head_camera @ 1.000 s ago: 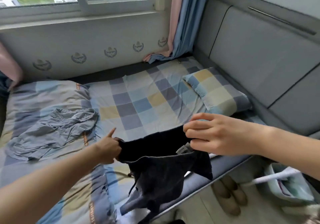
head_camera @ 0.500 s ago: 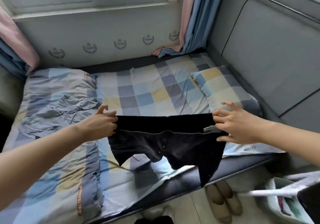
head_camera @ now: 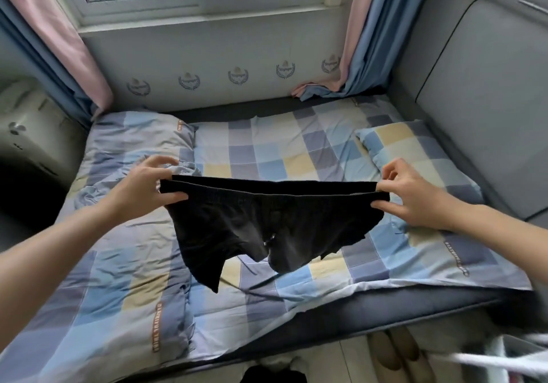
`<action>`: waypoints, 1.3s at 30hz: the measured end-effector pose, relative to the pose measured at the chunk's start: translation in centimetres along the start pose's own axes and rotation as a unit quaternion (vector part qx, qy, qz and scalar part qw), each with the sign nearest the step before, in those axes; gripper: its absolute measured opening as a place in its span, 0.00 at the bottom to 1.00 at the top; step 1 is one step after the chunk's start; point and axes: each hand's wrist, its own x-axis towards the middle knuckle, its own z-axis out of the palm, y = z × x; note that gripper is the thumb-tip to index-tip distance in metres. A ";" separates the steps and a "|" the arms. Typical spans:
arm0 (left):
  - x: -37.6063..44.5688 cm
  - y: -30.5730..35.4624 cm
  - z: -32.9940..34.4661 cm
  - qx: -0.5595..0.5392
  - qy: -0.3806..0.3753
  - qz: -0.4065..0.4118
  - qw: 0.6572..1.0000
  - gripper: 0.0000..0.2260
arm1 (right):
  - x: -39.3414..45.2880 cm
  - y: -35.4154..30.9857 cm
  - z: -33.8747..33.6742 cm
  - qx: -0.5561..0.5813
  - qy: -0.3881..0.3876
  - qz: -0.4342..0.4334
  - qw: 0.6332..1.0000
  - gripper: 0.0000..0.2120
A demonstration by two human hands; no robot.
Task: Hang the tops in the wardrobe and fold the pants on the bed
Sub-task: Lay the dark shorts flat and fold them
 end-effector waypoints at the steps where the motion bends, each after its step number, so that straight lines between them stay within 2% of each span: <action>1: -0.2 -0.3 0.1 -0.046 -0.001 -0.032 0.998 0.12 | 0.6 -0.1 0.1 0.066 -0.011 0.025 0.997 0.07; 4: -0.6 -1.0 1.5 -0.137 0.002 -0.128 0.982 0.12 | 2.1 -0.8 0.7 0.195 -0.023 0.127 0.972 0.08; 6: -1.0 -1.3 2.2 -0.194 0.018 -0.180 0.964 0.09 | 3.0 -1.3 1.4 0.288 -0.022 0.188 0.939 0.08; 9: -1.4 -1.6 3.1 -0.225 0.068 -0.227 0.945 0.06 | 4.2 -2.5 2.4 0.387 0.007 0.224 0.895 0.06; 12: -1.9 -1.9 3.5 -0.232 0.077 -0.238 0.940 0.07 | 4.8 -3.1 3.2 0.462 0.014 0.249 0.851 0.11; 15: -3.3 -2.8 4.1 -0.219 0.030 -0.230 0.948 0.09 | 4.2 -2.6 4.0 0.501 -0.086 0.263 0.820 0.15; 17: -5.0 -3.1 4.9 -0.217 -0.043 -0.218 0.950 0.14 | 3.2 -2.5 4.1 0.468 -0.182 0.240 0.831 0.18; 19: -7.2 -3.5 5.8 -0.225 -0.144 -0.213 0.940 0.21 | 2.1 -2.3 4.8 0.448 -0.274 0.210 0.825 0.15; 21: -9.4 -3.6 6.8 -0.262 -0.245 -0.230 0.905 0.31 | 1.1 -1.9 5.7 0.439 -0.343 0.228 0.798 0.12; 23: -11.1 -3.5 8.1 -0.283 -0.340 -0.266 0.857 0.35 | 0.2 -1.7 6.6 0.394 -0.401 0.251 0.788 0.09; 26: -12.5 -3.5 9.5 -0.338 -0.460 -0.322 0.755 0.28 | -0.4 -1.7 7.6 0.325 -0.444 0.251 0.796 0.11; 28: -12.9 -3.6 9.8 -0.384 -0.496 -0.363 0.689 0.26 | -0.3 -1.6 7.8 0.351 -0.439 0.240 0.792 0.14; 30: -12.5 -4.1 9.8 -0.413 -0.497 -0.392 0.655 0.23 | 0.5 -1.5 7.9 0.376 -0.430 0.227 0.788 0.15; 33: -10.8 -5.2 9.5 -0.427 -0.468 -0.415 0.654 0.24 | 2.5 -1.6 7.8 0.382 -0.409 0.242 0.793 0.14; 36: -8.5 -7.4 10.6 -0.376 -0.445 -0.431 0.690 0.26 | 4.7 -0.2 9.1 0.389 -0.407 0.279 0.778 0.13; 37: -7.4 -8.9 11.7 -0.357 -0.428 -0.436 0.707 0.26 | 6.1 0.5 10.3 0.370 -0.410 0.285 0.784 0.13; 39: -4.9 -11.4 14.4 -0.330 -0.377 -0.414 0.760 0.20 | 9.1 2.0 13.4 0.272 -0.392 0.271 0.836 0.13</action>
